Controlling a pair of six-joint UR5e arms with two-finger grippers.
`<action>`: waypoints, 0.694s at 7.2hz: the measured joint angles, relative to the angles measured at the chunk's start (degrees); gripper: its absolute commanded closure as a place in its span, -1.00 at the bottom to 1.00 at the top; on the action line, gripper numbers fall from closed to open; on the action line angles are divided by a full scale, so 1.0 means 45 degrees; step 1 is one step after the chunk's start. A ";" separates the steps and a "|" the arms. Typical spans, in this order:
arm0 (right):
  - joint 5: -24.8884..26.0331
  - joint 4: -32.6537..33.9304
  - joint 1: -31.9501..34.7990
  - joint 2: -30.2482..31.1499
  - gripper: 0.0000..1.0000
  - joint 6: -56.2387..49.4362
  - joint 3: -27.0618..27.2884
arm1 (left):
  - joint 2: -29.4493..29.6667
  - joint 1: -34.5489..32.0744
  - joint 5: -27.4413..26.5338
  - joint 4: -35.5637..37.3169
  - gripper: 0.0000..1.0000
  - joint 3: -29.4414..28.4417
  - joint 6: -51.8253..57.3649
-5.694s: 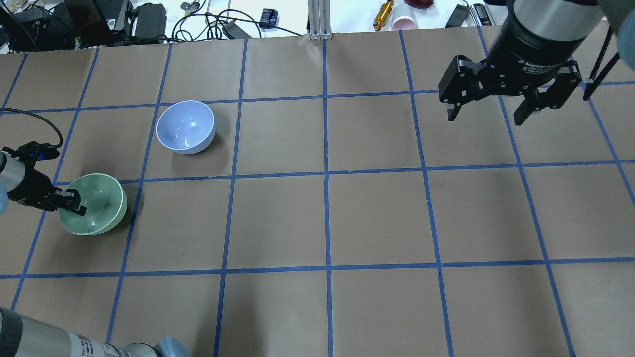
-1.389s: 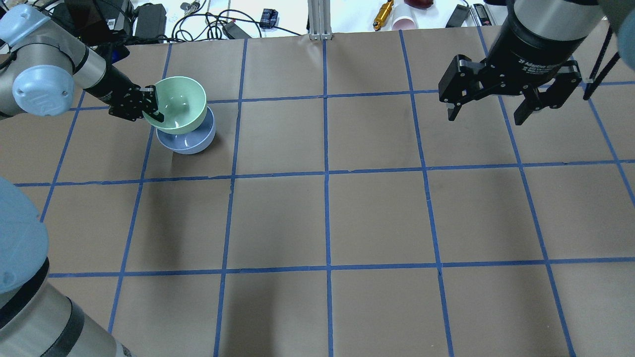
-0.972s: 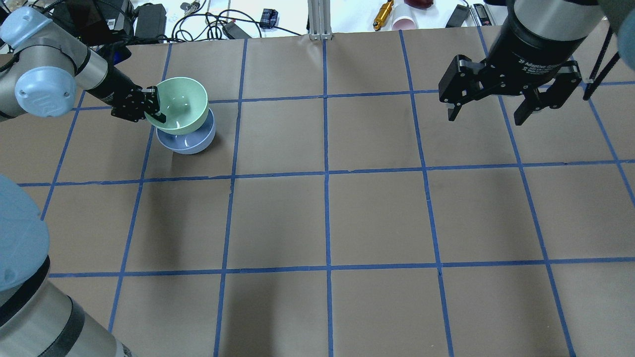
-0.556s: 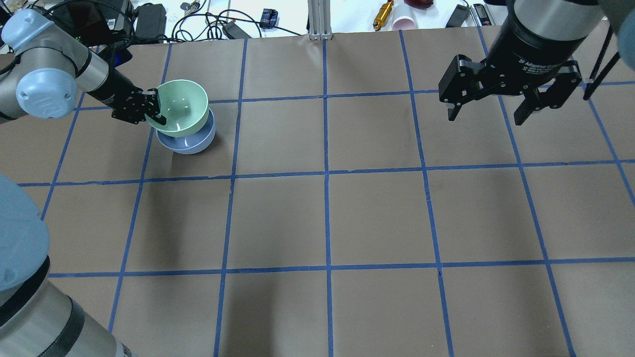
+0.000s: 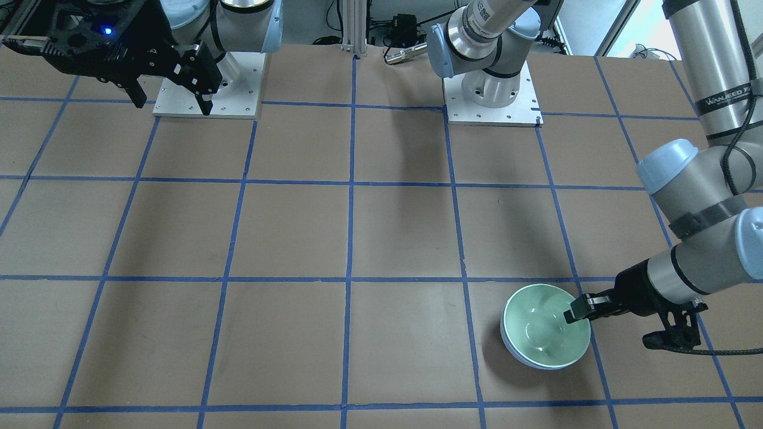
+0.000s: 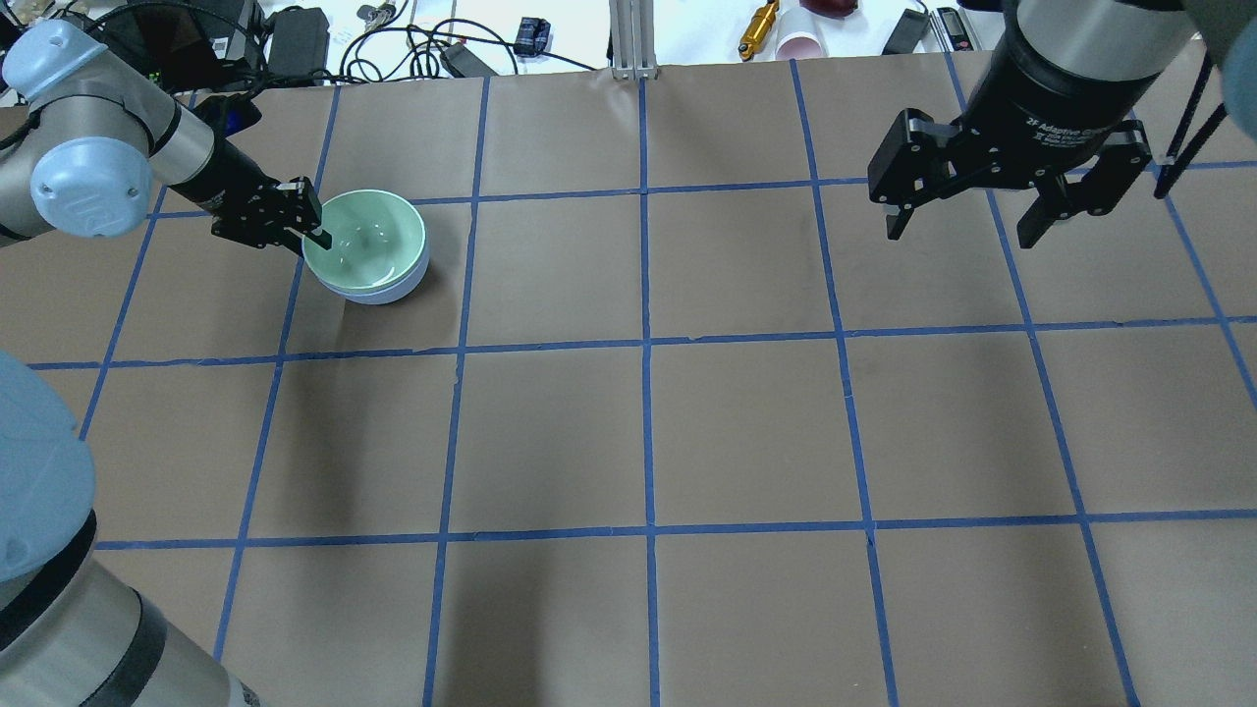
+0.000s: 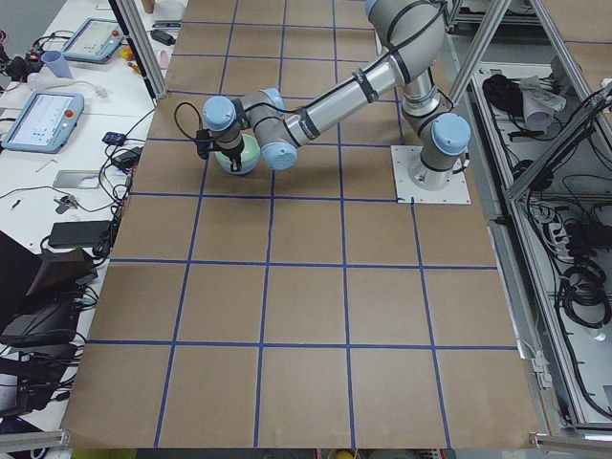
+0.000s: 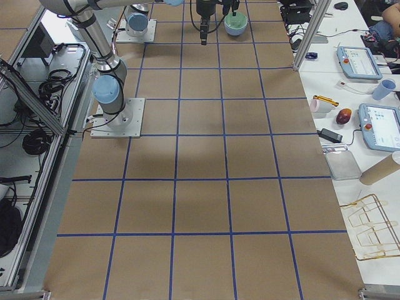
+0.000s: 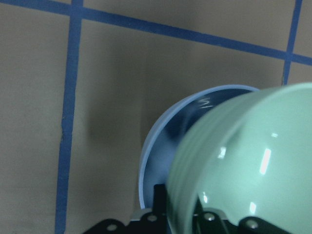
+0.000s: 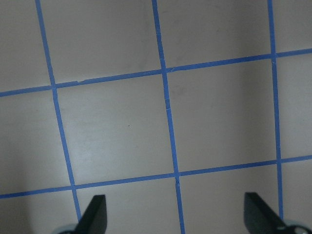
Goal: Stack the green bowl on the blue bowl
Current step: 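Open the left gripper and release the green bowl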
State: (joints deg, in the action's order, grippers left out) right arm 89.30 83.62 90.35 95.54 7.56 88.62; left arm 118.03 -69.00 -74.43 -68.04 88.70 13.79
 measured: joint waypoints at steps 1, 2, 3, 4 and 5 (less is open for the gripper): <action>0.0000 0.0005 0.0000 0.0000 -1.00 0.0000 -0.0002 | -0.0112 0.0001 -0.0149 -0.0068 -1.00 0.0004 -0.0001; 0.0000 0.0004 0.0000 0.0000 -1.00 0.0000 -0.0004 | -0.0274 -0.0009 -0.0463 -0.0183 -1.00 -0.0009 -0.0016; 0.0000 0.0002 0.0000 0.0001 -1.00 0.0000 -0.0001 | -0.0504 -0.0072 -0.0762 -0.0412 -1.00 -0.0049 -0.0049; 0.0000 0.0001 0.0000 0.0000 -1.00 0.0000 0.0001 | -0.0855 -0.0219 -0.0954 -0.0735 -1.00 -0.0089 -0.0089; 0.0000 -0.0003 0.0000 0.0000 -1.00 0.0000 0.0003 | -0.1348 -0.0511 -0.1211 -0.1023 -1.00 -0.0085 -0.0116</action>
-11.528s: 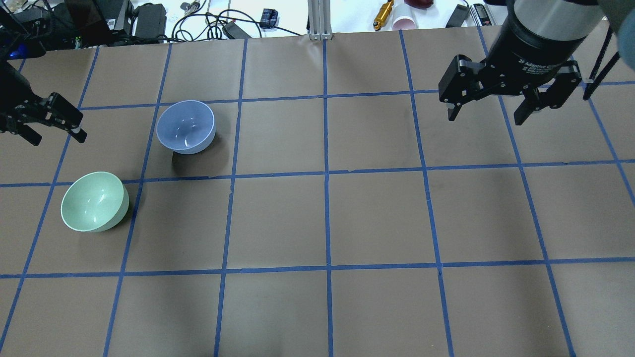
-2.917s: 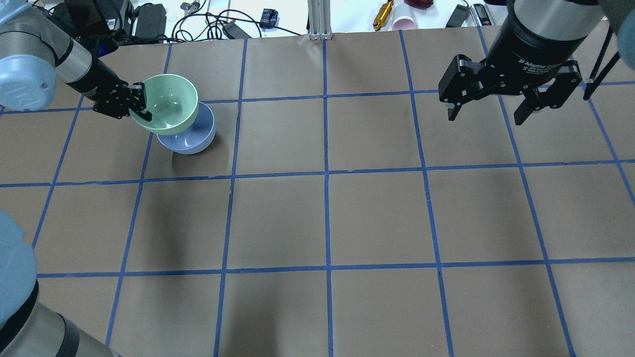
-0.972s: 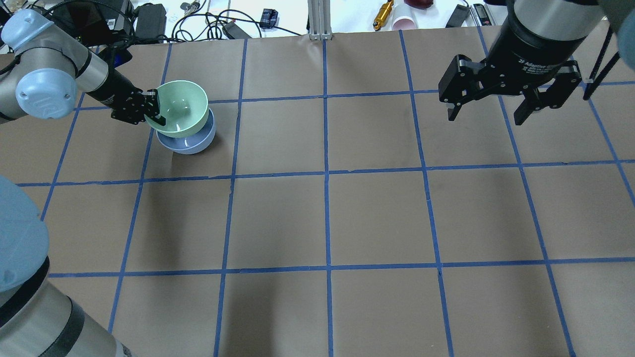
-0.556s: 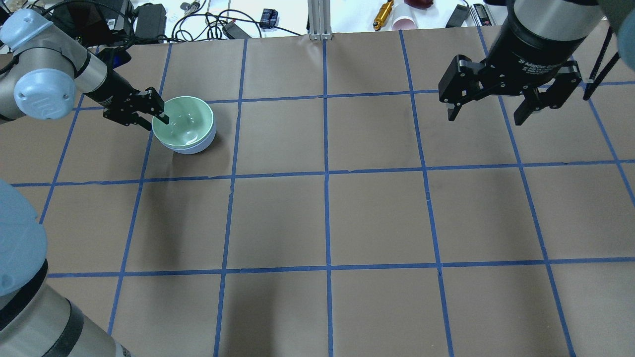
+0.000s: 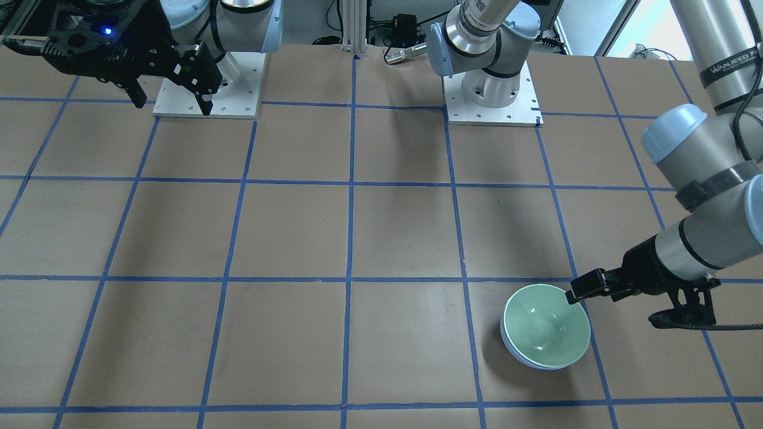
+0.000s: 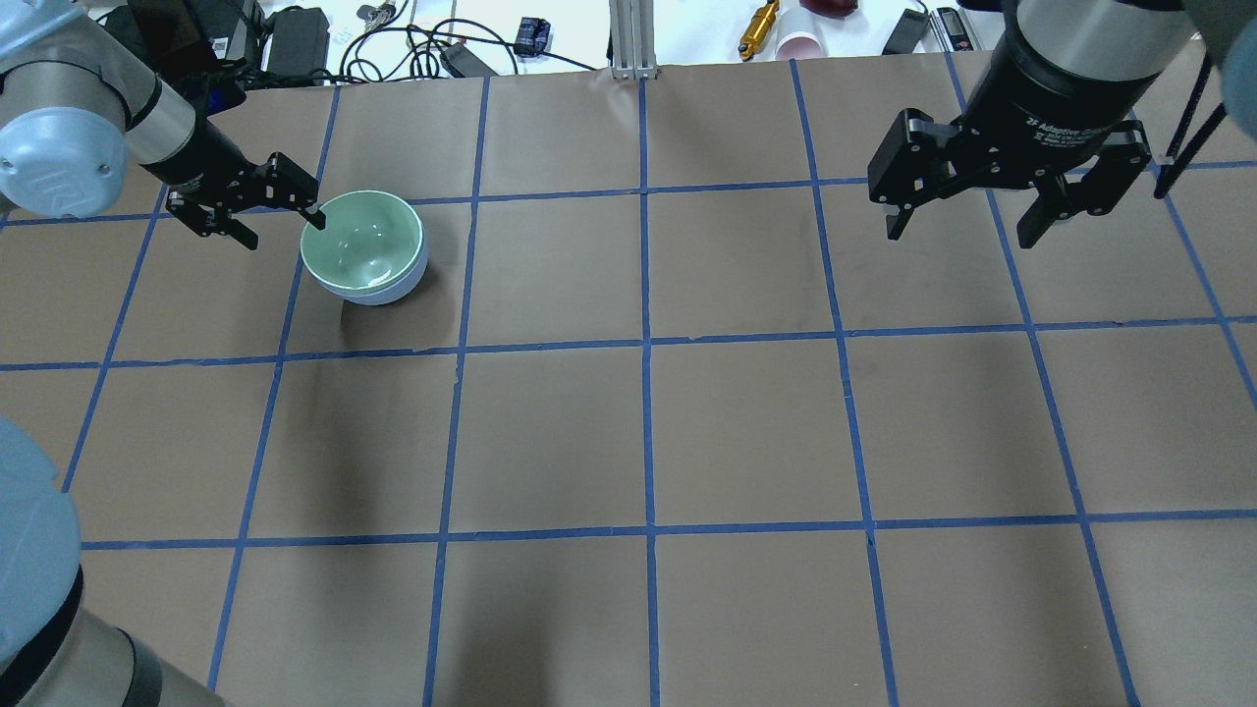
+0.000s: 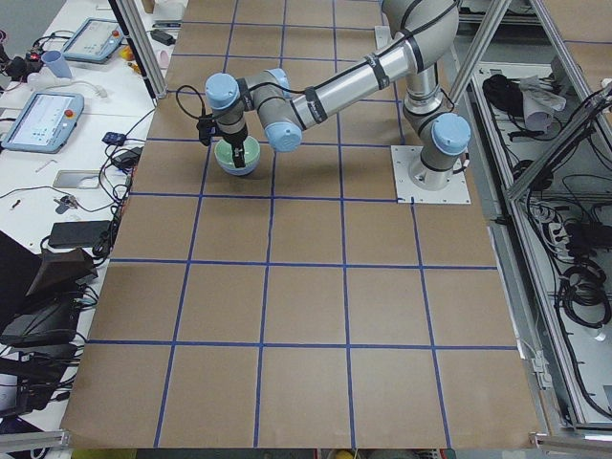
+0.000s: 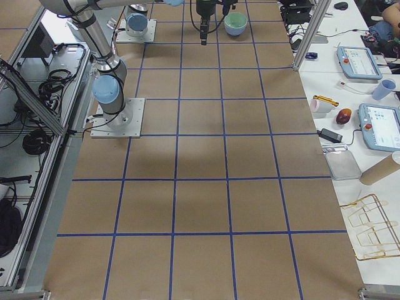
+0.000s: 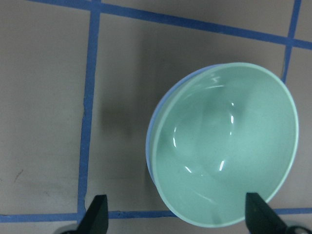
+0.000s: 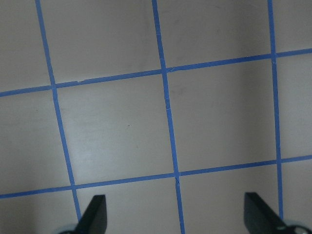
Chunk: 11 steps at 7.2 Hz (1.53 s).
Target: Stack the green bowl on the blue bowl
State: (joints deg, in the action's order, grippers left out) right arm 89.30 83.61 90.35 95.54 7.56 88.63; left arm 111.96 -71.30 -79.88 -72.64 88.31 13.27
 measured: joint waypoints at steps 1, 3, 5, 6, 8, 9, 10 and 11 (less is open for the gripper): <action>0.0000 -0.0003 0.0000 0.0000 -1.00 0.0000 0.0002 | -0.0590 -0.0516 -0.0507 -0.0192 -1.00 0.0023 -0.0043; 0.0000 -0.0005 0.0000 0.0000 -1.00 0.0000 -0.0006 | -0.1830 -0.1781 -0.1422 -0.0836 -1.00 -0.0045 -0.0687; 0.0000 0.0006 0.0000 0.0001 -1.00 0.0000 -0.0002 | -0.2907 -0.2810 -0.1727 -0.1821 -1.00 -0.0092 -0.1565; 0.0000 0.0007 0.0000 0.0000 -1.00 0.0000 -0.0003 | -0.3411 -0.3277 -0.1938 -0.2305 -1.00 -0.0098 -0.1728; 0.0001 -0.0004 0.0001 0.0000 -1.00 -0.0001 -0.0001 | -0.4197 -0.3746 -0.2253 -0.3256 -1.00 -0.0176 -0.1802; 0.0000 -0.0001 0.0000 0.0000 -1.00 0.0000 0.0000 | -0.4425 -0.3799 -0.2363 -0.3655 -1.00 -0.0313 -0.1801; 0.0000 0.0007 0.0000 0.0000 -1.00 -0.0001 0.0001 | -0.4513 -0.3800 -0.2405 -0.3884 -1.00 -0.0491 -0.1799; 0.0000 0.0007 0.0000 0.0000 -1.00 0.0000 -0.0002 | -0.4438 -0.3783 -0.2407 -0.3981 -1.00 -0.0739 -0.1798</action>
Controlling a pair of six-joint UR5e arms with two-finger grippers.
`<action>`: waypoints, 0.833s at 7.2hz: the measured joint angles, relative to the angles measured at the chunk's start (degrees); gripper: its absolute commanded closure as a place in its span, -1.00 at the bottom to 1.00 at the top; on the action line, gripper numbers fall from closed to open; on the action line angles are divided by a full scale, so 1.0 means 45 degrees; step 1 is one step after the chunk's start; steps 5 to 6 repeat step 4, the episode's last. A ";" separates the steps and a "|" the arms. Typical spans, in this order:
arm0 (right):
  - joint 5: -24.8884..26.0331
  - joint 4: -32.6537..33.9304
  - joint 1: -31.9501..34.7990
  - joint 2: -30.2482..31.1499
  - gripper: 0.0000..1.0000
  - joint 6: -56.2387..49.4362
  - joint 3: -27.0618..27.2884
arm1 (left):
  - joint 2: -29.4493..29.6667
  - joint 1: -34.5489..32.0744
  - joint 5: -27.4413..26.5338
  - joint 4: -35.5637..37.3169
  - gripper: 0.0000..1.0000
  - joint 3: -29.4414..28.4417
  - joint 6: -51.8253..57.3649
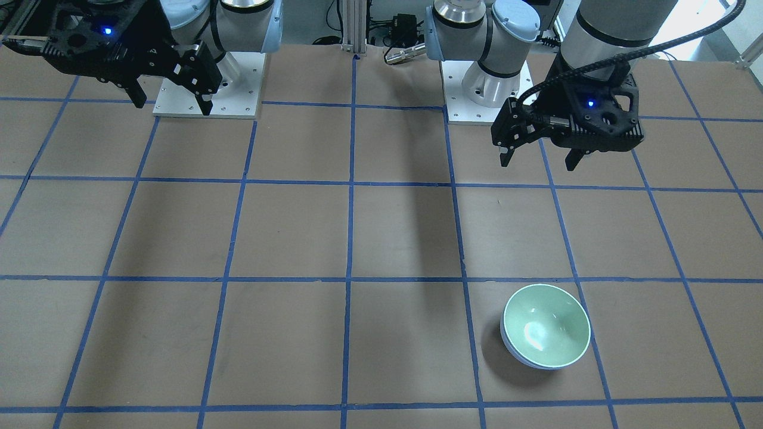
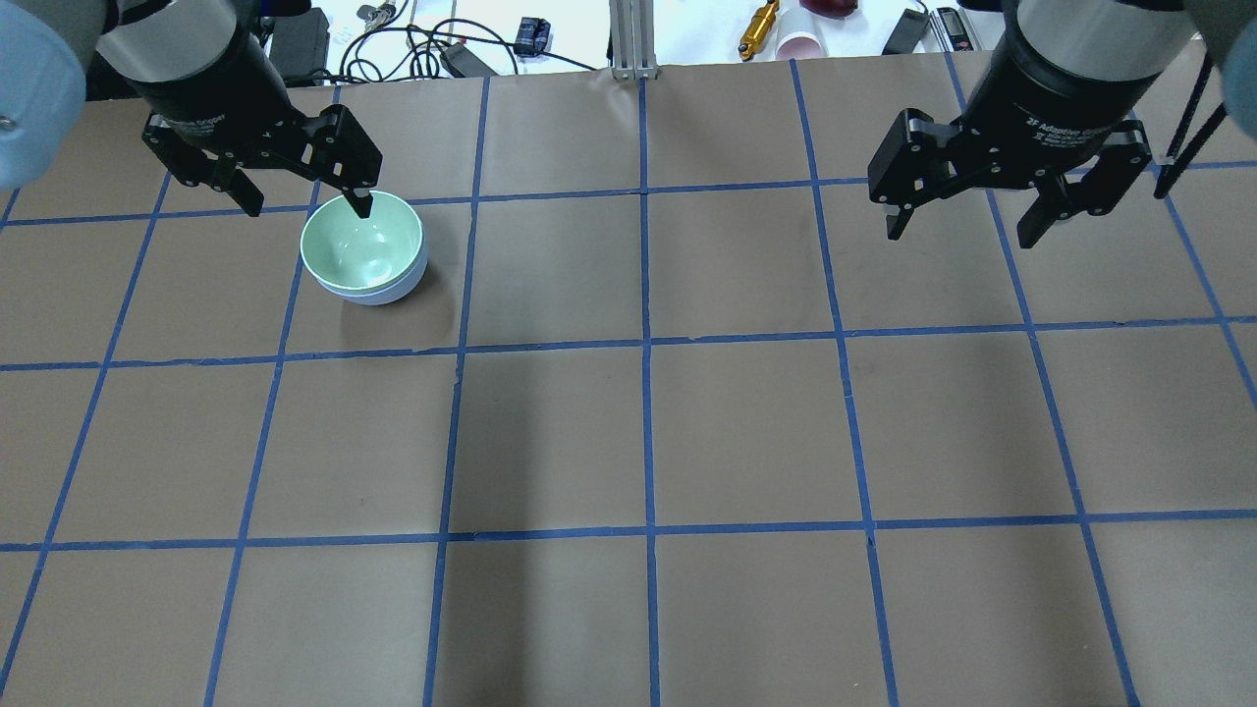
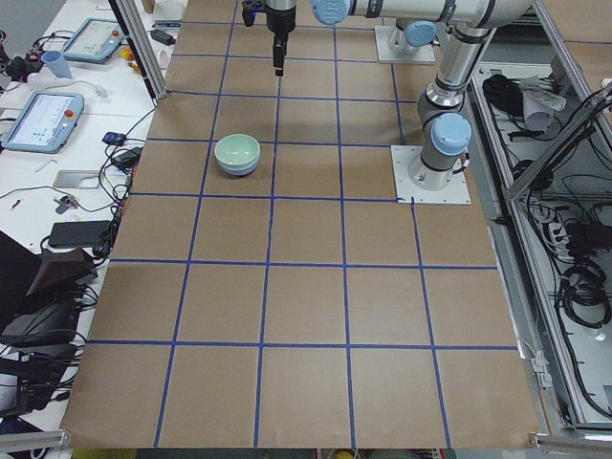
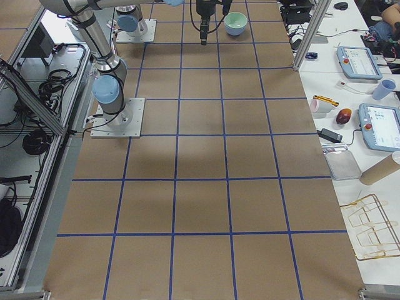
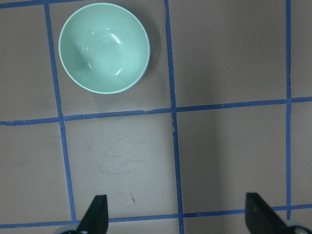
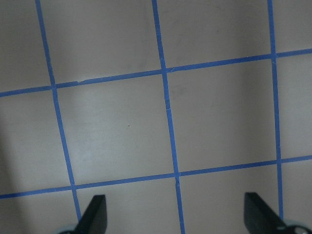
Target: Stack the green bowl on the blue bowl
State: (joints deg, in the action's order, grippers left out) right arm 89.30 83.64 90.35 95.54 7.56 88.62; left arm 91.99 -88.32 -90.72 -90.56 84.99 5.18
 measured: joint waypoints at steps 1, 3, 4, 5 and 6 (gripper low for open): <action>0.0000 -0.0002 0.0000 0.0000 -1.00 0.0000 -0.0004 | 0.0133 0.0009 0.0001 -0.0055 -1.00 -0.0262 0.0000; 0.0000 -0.0007 0.0000 0.0000 -1.00 0.0001 -0.0003 | 0.0227 0.0006 -0.0010 -0.0156 -1.00 -0.0448 0.0001; 0.0000 -0.0007 0.0000 0.0000 -1.00 0.0000 0.0001 | 0.0231 0.0004 -0.0015 -0.0169 -1.00 -0.0483 0.0001; 0.0000 -0.0007 0.0000 0.0000 -1.00 0.0000 0.0001 | 0.0231 0.0004 -0.0015 -0.0169 -1.00 -0.0483 0.0001; 0.0000 -0.0007 0.0000 0.0000 -1.00 0.0000 0.0001 | 0.0231 0.0004 -0.0015 -0.0169 -1.00 -0.0483 0.0001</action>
